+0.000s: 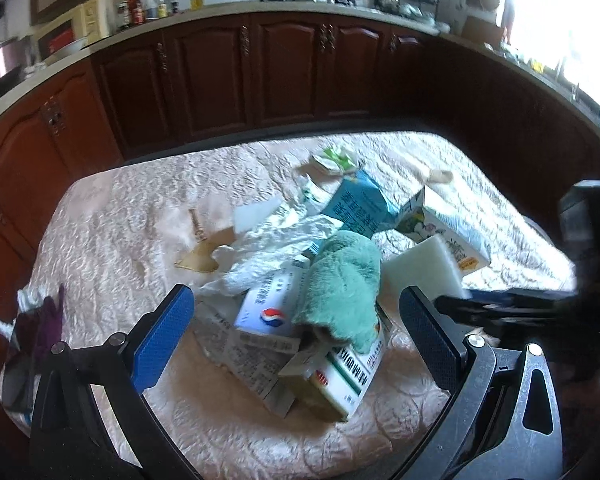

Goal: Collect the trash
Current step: 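Grasp the green towel with the left tool while the right tool grasps the white sponge, then carry the green towel and white sponge over the white bucket with both tools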

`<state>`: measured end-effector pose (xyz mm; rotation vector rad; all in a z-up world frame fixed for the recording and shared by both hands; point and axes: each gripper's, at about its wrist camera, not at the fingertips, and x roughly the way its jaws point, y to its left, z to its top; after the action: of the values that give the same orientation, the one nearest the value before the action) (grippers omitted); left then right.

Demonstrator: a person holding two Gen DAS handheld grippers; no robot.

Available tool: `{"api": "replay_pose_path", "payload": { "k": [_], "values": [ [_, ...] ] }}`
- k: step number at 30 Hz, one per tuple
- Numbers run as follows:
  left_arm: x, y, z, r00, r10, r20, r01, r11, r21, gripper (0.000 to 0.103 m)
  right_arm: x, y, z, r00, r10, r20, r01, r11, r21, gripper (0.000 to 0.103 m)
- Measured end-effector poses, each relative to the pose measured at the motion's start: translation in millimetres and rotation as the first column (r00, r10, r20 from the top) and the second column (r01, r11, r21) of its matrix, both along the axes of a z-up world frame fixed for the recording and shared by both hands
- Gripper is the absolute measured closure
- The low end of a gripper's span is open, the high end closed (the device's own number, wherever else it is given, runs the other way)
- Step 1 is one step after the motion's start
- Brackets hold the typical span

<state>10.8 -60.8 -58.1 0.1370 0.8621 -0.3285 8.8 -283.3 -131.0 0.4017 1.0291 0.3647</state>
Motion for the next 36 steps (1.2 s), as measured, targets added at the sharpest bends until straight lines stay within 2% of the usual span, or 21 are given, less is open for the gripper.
{"api": "replay_pose_path", "payload": {
  "k": [1, 3, 4, 6, 10, 13, 16, 25, 31, 36],
  "values": [
    [3.6, -5.6, -3.1, 1.0, -0.011, -0.006, 0.012, 1.0, 0.012, 0.001, -2.6, -3.3, 3.0, 1.0, -0.002, 0.01, 0.002, 1.0, -0.005, 0.069],
    [11.7, -14.3, -8.7, 0.999, -0.031, -0.031, 0.032, 0.999, 0.022, 0.013, -10.1, -13.9, 14.0, 0.999, -0.022, 0.041, 0.024, 0.999, -0.029, 0.07],
    [16.6, -18.4, -12.3, 0.998, -0.039, -0.051, 0.041, 0.999, 0.026, 0.023, -12.4, -18.6, 18.2, 0.998, -0.033, 0.05, 0.035, 0.999, -0.033, 0.07],
    [26.4, -26.0, -20.3, 0.994, -0.052, -0.093, 0.056, 0.998, 0.031, 0.031, -18.1, -31.6, 27.2, 0.996, -0.064, 0.069, 0.067, 0.997, -0.032, 0.07],
    [41.6, -37.0, -40.7, 0.977, -0.074, -0.2, 0.084, 0.996, 0.038, 0.061, -25.0, -51.0, 35.1, 0.991, -0.103, 0.083, 0.105, 0.994, -0.016, 0.07],
    [42.8, -38.2, -42.6, 0.978, -0.058, -0.201, 0.069, 0.996, 0.051, 0.072, -27.5, -53.3, 36.0, 0.991, -0.105, 0.08, 0.106, 0.994, -0.004, 0.07],
    [38.3, -31.6, -28.8, 0.98, -0.066, -0.187, 0.066, 0.998, -0.003, 0.076, -31.3, -50.6, 40.0, 0.992, -0.086, 0.091, 0.087, 0.996, -0.006, 0.07],
    [19.5, -35.4, 31.0, 0.989, -0.12, -0.082, 0.112, 0.989, -0.094, 0.076, -40.9, -47.4, 61.4, 0.985, -0.081, 0.155, 0.087, 0.996, -0.031, 0.07],
    [12.8, -55.1, 50.0, 0.987, -0.154, -0.043, 0.148, 0.982, -0.118, 0.076, -50.3, -61.9, 77.0, 0.973, -0.121, 0.195, 0.132, 0.99, -0.049, 0.07],
    [6.9, -84.7, 54.2, 0.982, -0.184, -0.031, 0.179, 0.977, -0.119, 0.076, -58.9, -85.5, 84.5, 0.961, -0.173, 0.216, 0.19, 0.98, -0.058, 0.07]
  ]
}}
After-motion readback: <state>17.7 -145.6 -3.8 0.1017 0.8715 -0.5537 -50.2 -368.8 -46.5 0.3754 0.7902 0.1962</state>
